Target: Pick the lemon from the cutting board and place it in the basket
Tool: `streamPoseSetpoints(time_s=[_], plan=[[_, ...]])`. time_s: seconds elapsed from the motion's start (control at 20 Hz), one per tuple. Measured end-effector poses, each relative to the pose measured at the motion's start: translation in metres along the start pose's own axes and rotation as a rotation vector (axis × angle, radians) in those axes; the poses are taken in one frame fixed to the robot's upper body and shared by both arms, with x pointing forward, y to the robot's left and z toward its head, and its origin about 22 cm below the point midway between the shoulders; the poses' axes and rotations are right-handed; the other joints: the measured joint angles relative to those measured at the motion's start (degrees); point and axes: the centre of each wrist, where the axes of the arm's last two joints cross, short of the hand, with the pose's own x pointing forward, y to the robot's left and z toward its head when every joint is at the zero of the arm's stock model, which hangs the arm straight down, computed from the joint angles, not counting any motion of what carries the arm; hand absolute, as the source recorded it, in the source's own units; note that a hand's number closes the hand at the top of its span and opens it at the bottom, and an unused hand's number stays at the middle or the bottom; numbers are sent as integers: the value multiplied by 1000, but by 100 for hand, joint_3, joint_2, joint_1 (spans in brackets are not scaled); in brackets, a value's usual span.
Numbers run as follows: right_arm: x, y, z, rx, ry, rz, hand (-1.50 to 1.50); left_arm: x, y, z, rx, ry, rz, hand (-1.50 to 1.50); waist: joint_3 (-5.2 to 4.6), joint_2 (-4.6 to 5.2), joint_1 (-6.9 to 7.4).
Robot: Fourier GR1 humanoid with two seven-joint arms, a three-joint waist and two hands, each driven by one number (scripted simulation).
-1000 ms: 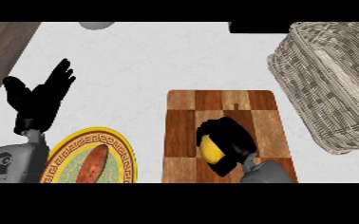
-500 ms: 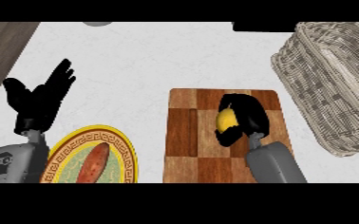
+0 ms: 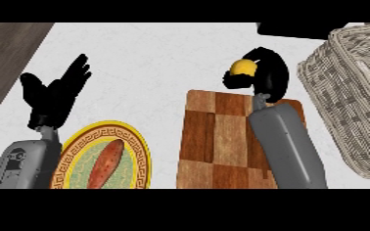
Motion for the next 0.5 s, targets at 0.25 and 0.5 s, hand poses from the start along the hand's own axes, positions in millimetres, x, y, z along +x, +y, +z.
streamPoseSetpoints(time_s=[0.25,0.5], plan=[[63,-4,-2,-224,-61,-77,150,2,-9,-5,-17,2,-2,0,-22,-11,57],[110,-6,-6,-380,-99,-53,150,-2,-8,-6,-6,16,1,0,-31,-43,5]])
